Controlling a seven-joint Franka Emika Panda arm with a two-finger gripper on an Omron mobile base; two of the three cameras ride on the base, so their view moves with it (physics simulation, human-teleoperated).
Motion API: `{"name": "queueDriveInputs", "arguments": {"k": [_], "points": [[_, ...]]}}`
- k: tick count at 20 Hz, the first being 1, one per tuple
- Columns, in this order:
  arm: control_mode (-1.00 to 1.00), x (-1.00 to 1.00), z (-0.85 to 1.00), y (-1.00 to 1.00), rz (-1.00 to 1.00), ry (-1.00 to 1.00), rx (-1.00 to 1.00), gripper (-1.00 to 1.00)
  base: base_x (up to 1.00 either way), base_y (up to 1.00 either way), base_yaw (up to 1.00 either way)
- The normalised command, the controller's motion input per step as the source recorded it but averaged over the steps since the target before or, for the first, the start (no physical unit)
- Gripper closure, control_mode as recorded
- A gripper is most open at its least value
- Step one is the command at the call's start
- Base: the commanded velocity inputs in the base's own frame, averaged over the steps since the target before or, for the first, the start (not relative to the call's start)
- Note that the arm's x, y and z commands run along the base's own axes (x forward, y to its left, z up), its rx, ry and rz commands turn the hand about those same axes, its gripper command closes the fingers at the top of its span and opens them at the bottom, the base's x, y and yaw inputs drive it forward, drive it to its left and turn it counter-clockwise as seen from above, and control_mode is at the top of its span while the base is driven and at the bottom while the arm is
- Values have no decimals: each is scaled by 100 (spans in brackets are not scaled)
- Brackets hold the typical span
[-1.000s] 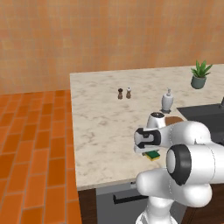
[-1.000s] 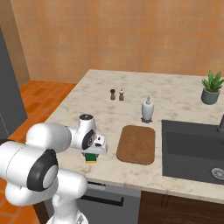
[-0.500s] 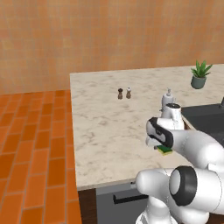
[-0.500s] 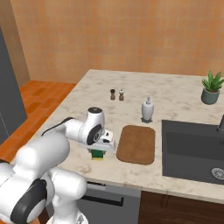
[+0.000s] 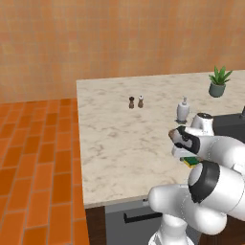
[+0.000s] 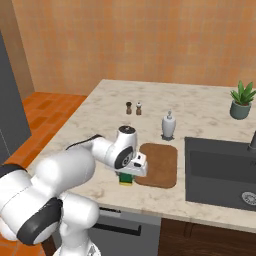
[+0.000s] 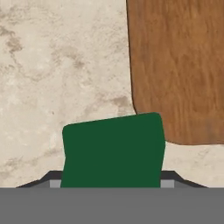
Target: Pick up the sponge from the counter and clean the cutting board by briefly scrubbing or pressing down on the cutting board. Once finished, release the sponge.
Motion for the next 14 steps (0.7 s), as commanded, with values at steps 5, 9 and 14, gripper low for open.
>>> {"name": "queueDriveInputs", "arguments": {"k": [5,9,14], "points": [[-100,52,10,-40,-5,14,4,100,0,0,0],[-100,36,2,-40,-3,3,3,100,0,0,0],[-100,33,-32,-5,-5,0,0,100,0,0,0]]}}
